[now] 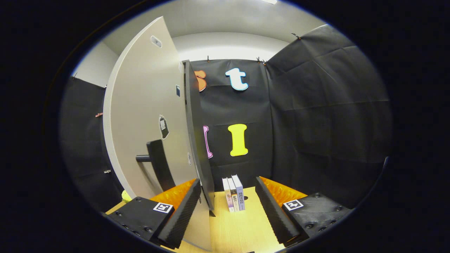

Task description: Open the shoe cabinet door, grab the shoes and put them into the shoe cabinet, then close the shoe cabinet door.

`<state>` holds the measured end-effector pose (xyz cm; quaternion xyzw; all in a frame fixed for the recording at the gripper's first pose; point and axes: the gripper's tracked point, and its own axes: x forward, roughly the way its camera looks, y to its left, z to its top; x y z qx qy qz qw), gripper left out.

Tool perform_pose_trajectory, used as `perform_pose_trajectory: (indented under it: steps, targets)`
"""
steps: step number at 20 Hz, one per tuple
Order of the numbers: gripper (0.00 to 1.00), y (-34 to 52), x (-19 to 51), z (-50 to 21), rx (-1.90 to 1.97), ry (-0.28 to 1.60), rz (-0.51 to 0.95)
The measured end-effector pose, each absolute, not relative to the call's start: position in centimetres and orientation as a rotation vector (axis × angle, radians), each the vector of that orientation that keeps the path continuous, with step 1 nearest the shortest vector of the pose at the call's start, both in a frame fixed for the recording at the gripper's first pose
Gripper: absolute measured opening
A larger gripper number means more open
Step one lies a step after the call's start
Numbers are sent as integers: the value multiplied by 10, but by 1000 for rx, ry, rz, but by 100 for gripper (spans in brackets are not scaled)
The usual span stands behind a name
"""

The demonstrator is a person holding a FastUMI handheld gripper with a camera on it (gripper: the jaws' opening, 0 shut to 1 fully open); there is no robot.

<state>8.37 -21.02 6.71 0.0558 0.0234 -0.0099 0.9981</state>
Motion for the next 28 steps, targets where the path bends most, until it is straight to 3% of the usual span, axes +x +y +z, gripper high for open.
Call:
perform_pose_trajectory:
  steps: [10, 28]
  targets:
    - [97, -159, 69, 65, 63, 63, -87]
    - [97, 36, 110, 52, 56, 96, 10]
